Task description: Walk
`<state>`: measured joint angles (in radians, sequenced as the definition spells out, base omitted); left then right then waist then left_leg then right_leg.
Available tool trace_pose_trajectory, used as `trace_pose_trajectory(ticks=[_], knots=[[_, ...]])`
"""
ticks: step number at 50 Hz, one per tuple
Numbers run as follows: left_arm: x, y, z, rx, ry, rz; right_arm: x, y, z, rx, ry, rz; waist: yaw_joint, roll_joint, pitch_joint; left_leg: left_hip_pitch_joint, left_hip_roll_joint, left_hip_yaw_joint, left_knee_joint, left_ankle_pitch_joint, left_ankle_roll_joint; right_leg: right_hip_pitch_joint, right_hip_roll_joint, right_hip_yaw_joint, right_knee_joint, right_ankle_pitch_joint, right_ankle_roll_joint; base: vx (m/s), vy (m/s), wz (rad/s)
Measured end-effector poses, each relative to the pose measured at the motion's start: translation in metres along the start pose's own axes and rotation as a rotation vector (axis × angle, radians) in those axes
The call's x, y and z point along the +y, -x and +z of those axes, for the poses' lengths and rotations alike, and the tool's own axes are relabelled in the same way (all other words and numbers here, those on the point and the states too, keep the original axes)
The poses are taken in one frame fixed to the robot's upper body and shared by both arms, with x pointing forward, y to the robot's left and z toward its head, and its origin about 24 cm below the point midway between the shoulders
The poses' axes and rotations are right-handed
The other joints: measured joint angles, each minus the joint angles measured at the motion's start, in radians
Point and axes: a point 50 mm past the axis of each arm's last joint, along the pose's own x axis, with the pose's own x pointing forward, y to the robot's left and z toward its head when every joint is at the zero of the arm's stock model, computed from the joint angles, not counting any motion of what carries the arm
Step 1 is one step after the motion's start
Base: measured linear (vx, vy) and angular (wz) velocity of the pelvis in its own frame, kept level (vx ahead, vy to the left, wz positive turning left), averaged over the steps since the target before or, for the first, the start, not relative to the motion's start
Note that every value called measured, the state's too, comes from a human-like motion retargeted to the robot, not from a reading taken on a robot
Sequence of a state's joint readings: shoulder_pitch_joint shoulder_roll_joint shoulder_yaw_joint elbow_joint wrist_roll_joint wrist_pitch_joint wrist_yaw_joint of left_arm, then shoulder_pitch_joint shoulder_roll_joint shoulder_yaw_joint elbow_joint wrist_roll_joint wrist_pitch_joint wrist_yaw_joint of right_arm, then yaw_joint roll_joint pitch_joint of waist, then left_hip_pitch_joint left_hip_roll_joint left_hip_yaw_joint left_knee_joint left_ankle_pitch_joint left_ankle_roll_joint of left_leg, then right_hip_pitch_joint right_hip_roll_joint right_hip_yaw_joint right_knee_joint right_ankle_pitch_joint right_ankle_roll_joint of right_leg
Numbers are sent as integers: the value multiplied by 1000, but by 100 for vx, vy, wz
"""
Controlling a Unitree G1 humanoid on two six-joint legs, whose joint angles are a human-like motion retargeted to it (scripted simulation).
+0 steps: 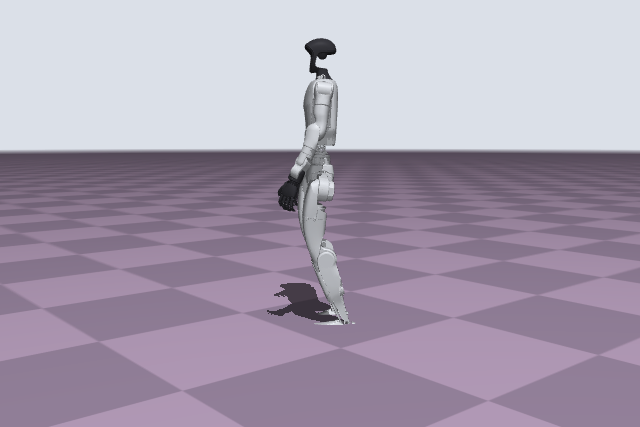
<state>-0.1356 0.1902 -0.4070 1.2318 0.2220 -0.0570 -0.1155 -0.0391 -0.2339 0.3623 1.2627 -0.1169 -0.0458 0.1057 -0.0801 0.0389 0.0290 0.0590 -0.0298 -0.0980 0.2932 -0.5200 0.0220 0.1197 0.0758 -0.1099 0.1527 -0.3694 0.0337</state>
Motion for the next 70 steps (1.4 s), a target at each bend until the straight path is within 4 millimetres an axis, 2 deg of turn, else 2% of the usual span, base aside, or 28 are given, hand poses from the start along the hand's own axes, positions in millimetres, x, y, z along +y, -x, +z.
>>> trace_pose_trajectory(ticks=[17,33,43,47,51,53,56,59,62,63,65,67,70], knots=[[9,-1,17,-49,-92,30,1,-1,12,-40,85,8,4,-21,15,25,-10,-39,-78,46,7,20,-9,-21,-39,26,-5,0,0,0],[12,-2,28,-76,-110,40,9,0,2,-7,127,51,21,-35,0,5,-21,-79,-101,66,16,-3,-18,-49,-25,20,-9,0,0,0],[15,-2,32,-90,-76,56,16,0,-4,7,140,71,32,-37,-13,-64,-29,-102,-18,27,18,-34,-16,-63,-6,3,-19,0,0,0],[16,-2,31,-94,-45,63,21,0,-4,5,141,79,42,-30,-17,-130,-30,-107,96,-26,17,-51,-5,-64,6,-9,-26,0,0,0],[14,-1,28,-100,8,73,24,-1,3,-18,145,80,59,-8,-13,-251,-15,-76,327,-96,4,-65,24,-67,24,-22,-35,3,0,10],[12,-1,26,-106,41,79,24,-2,11,-40,153,76,71,11,-6,-337,20,-25,488,-111,-5,-70,44,-74,33,-31,-38,8,1,26],[8,-1,22,-113,99,90,18,-4,32,-99,173,51,96,34,0,-480,95,37,706,-146,14,-82,70,-81,46,-44,-40,12,1,18],[6,0,17,-112,164,105,13,-5,46,-136,190,25,129,47,0,-613,129,54,814,-163,22,-98,85,-75,54,-56,-37,18,2,0],[8,1,12,-102,228,133,11,-5,50,-148,201,9,152,35,-13,-733,132,74,780,-166,29,-115,75,-68,44,-69,-29,27,5,9],[12,2,11,-99,250,149,10,-5,54,-160,206,2,153,7,-36,-778,111,92,719,-150,33,-130,52,-64,15,-66,-26,34,6,16],[11,2,4,-79,284,164,11,-5,56,-170,215,-2,165,4,-43,-838,110,85,645,-140,25,-133,49,-66,16,-76,-19,34,8,19],[14,3,-2,-60,321,187,9,-5,64,-195,234,-16,161,-43,-73,-877,69,102,472,-88,20,-152,7,-63,-7,-85,-14,39,9,23],[8,5,-17,-12,359,198,7,-4,71,-219,250,-32,171,-48,-82,-936,70,80,366,-64,-2,-157,5,-62,34,-115,-10,42,13,15]])
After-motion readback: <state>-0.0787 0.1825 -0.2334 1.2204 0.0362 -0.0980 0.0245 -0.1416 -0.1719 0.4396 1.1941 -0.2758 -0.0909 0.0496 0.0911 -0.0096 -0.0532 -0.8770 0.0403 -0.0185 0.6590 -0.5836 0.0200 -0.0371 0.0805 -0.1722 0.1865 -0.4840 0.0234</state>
